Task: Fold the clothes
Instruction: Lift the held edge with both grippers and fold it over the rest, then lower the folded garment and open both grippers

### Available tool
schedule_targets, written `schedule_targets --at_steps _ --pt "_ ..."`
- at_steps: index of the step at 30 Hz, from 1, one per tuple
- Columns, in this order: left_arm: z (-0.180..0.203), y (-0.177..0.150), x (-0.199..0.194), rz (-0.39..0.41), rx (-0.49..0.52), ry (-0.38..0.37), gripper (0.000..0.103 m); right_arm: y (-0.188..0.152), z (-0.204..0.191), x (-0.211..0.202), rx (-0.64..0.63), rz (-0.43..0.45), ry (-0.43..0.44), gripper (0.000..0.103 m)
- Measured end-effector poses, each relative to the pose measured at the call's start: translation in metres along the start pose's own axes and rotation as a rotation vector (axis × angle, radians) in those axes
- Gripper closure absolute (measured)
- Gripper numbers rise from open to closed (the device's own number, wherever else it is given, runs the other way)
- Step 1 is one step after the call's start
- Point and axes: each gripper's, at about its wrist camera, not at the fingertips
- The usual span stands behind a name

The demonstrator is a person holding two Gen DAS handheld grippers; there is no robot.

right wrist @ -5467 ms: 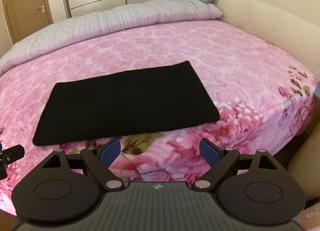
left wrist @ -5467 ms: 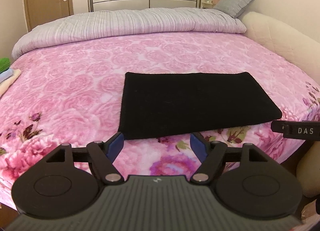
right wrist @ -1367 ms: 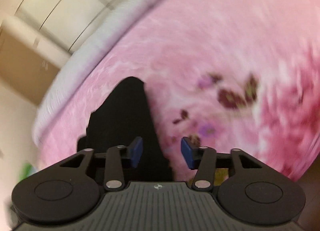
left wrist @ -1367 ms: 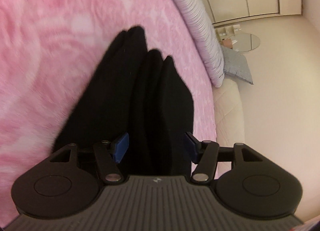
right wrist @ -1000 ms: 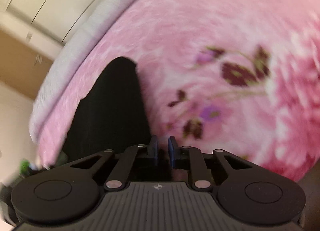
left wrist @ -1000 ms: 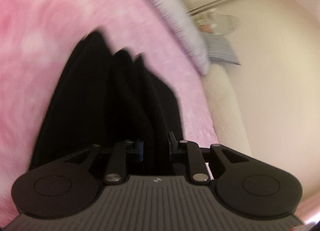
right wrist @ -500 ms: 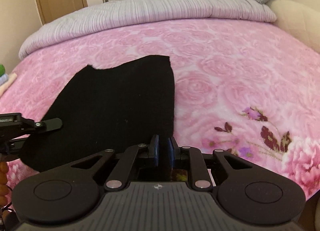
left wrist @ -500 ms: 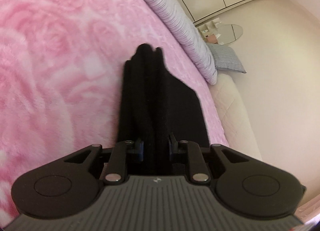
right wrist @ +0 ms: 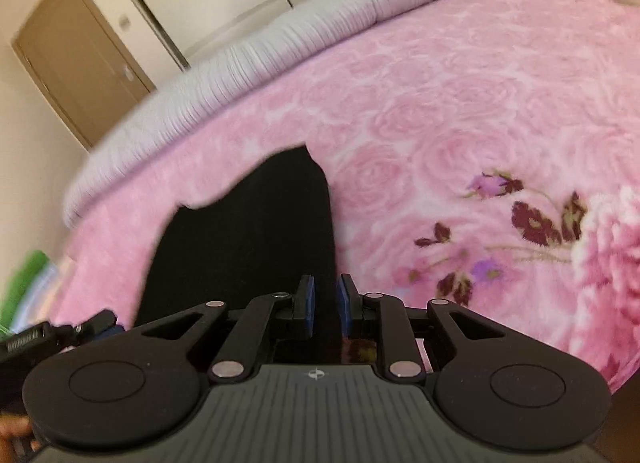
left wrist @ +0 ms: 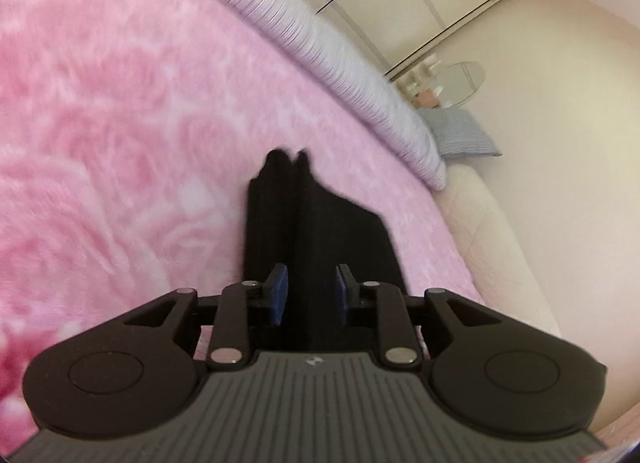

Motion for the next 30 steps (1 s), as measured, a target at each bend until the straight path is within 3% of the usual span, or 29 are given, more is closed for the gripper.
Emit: schedule_targets --at_steps 5,11,16,22,23,25,27,28,30 --pt "0.022 -0.024 0.001 -0.043 0.089 0.022 0.083 -0.016 -0.019 -0.012 -0.083 0.020 0.056 0.080" --pt "0.021 -0.042 0.028 -0.092 0.148 0.129 0.085 -0.038 -0.042 0.008 -0.256 -0.007 -0.042 0.080" --pt "0.015 -0.039 0.044 -0.076 0.182 0.194 0.091 -0.049 -0.050 0.026 -0.366 -0.019 -0.095 0.080" --pt "0.030 -0.032 0.044 -0.096 0.198 0.277 0.096 -0.047 -0.049 0.022 -0.386 -0.035 -0.088 0.078" --pt "0.037 -0.033 0.039 -0.098 0.204 0.294 0.094 -0.045 -0.047 0.018 -0.366 -0.039 -0.077 0.074" --pt "0.052 -0.038 0.029 -0.097 0.221 0.329 0.081 -0.042 -0.045 0.008 -0.327 -0.041 -0.069 0.069" --pt "0.065 -0.043 0.020 -0.100 0.237 0.367 0.068 -0.042 -0.046 0.000 -0.306 -0.050 -0.085 0.052" --pt "0.070 -0.046 0.016 -0.102 0.244 0.386 0.066 -0.042 -0.046 -0.003 -0.300 -0.060 -0.101 0.037" --pt "0.076 -0.051 0.013 -0.120 0.249 0.413 0.064 -0.043 -0.048 -0.005 -0.293 -0.083 -0.144 0.029"
Point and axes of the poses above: each gripper's, at about its wrist camera, not at the fingertips, and x roughly the way its jaws point, z to its right, y to its top, and after that the axes turned 12 degrees about -z, right-handed
